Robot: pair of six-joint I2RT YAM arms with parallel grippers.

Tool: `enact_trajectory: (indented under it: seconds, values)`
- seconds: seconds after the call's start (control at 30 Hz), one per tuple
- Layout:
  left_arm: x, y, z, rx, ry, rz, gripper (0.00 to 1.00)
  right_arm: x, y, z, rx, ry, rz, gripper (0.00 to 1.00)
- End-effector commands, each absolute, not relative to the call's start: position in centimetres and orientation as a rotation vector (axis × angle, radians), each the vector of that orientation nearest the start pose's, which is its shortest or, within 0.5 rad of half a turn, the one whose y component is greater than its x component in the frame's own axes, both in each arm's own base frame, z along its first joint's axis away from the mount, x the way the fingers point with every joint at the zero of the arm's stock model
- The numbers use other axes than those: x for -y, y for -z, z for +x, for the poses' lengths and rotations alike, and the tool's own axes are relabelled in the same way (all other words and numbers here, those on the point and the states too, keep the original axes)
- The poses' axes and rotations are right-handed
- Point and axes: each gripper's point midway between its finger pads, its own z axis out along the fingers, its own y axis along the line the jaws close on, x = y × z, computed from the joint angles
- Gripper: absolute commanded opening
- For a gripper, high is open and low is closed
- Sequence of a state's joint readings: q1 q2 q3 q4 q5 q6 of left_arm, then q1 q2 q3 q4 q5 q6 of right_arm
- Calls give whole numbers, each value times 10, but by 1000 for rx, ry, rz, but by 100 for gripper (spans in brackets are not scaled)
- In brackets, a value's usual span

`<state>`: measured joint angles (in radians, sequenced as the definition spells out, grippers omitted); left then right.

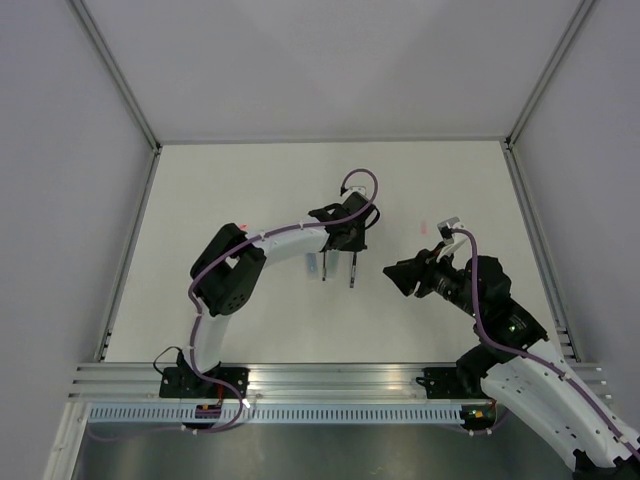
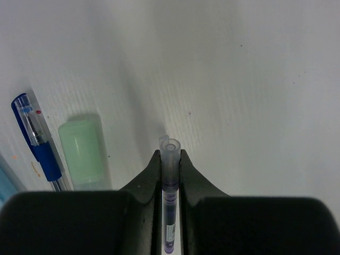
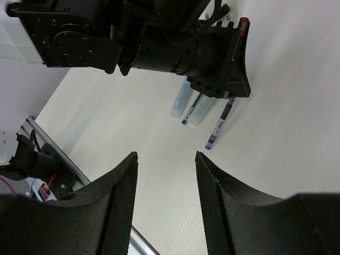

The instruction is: Insert the pens into the pen caps

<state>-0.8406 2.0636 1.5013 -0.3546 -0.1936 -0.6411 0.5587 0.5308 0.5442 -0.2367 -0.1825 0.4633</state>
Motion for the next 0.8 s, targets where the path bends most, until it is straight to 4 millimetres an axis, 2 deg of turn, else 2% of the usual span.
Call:
enact_trajectory:
  seconds: [0.0,0.1,0.13,0.23,0.3,0.6,0.7,0.73,0.77]
  values:
    - [360,-44,363,-2504,302,152,2,-180,-231,200,-1836,-862,-230,53]
    - [355,-37,365,-2524,299,142,5,-180,-232,200,-1833,-863,-230,53]
    - [355,-35,365,-2525,297,142,12,-179,-232,200,-1832,-862,-228,53]
    - [355,-35,365,-2530,301,152,24,-178,-230,202,-1836,-846,-227,54]
    - [355,-37,364,-2532,318,149,28,-178,-230,203,-1839,-840,-225,53]
    - [348,-58,365,-2522,353,133,33,-178,-224,207,-1857,-824,-216,53]
    - [348,-90,369,-2492,427,167,38,-180,-223,207,-1865,-834,-224,53]
    - [351,-117,371,-2450,478,192,44,-182,-221,207,-1870,-838,-229,53]
    - [349,-131,373,-2416,479,251,49,-182,-221,207,-1869,-840,-235,53]
